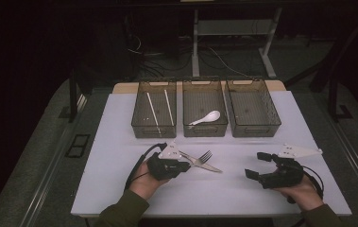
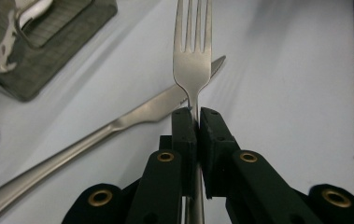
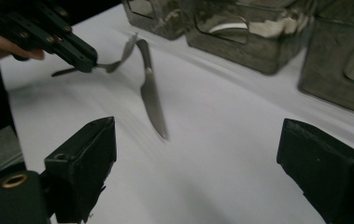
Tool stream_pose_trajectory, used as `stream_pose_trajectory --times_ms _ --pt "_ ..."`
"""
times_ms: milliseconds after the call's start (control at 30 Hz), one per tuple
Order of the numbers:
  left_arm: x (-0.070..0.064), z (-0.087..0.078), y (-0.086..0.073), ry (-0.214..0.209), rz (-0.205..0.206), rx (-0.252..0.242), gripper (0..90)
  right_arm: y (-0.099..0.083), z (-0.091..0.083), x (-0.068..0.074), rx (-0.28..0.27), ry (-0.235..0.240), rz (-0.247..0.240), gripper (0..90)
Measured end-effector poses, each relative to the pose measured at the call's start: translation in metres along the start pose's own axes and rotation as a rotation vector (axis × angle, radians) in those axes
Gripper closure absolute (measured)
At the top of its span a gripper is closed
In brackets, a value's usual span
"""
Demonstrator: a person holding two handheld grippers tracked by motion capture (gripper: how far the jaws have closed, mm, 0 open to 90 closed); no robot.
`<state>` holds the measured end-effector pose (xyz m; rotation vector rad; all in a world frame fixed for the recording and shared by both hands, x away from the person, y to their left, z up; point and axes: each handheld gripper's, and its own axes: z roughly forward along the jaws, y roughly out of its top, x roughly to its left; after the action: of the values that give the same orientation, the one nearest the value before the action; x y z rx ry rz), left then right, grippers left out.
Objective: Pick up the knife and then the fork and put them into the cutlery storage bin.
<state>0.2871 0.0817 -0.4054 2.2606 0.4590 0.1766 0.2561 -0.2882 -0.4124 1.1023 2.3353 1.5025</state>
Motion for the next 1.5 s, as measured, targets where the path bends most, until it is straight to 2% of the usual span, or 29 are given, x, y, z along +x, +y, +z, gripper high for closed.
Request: stream_pose_trajectory --times_ms 133,233,300,433,500,667,800,900,1133,1233,1400,1500 --pt "-0.005 0.0 0.007 0.009 0.017 -0.012 84.8 0.011 0.012 0.005 0.008 0.036 0.019 16.8" --pt "-0.008 0.0 0.011 0.012 0.033 -0.015 84.7 0.019 0.02 0.012 0.012 0.073 0.019 24.0" --pt "-0.01 0.002 0.013 0.019 0.037 -0.024 84.7 0.023 0.026 0.015 0.02 0.086 0.005 27.0" --pt "-0.013 0.004 0.017 0.034 0.037 -0.036 84.7 0.032 0.041 0.022 0.023 0.119 0.008 35.7" --pt "-0.013 0.005 0.018 0.035 0.042 -0.035 84.7 0.035 0.05 0.023 0.027 0.142 0.016 37.8" --pt "-0.015 0.007 0.02 0.044 0.061 -0.036 84.7 0.042 0.067 0.026 0.059 0.154 0.035 44.7" --pt "-0.015 0.007 0.021 0.059 0.066 -0.044 84.7 0.047 0.078 0.026 0.072 0.182 0.05 55.0" --pt "-0.016 0.007 0.021 0.069 0.076 -0.05 84.7 0.049 0.085 0.024 0.071 0.205 0.079 60.8" --pt "-0.017 0.007 0.021 0.079 0.084 -0.057 84.7 0.053 0.093 0.023 0.044 0.238 0.099 75.9" --pt "-0.016 0.007 0.021 0.08 0.084 -0.057 84.7 0.055 0.093 0.024 0.031 0.251 0.101 78.7" --pt "-0.015 0.007 0.021 0.053 0.054 -0.094 84.2 0.056 0.09 0.026 -0.003 0.235 0.088 82.8" --pt "-0.013 0.007 0.021 0.04 0.036 -0.113 83.7 0.057 0.087 0.027 -0.029 0.24 0.097 86.2"
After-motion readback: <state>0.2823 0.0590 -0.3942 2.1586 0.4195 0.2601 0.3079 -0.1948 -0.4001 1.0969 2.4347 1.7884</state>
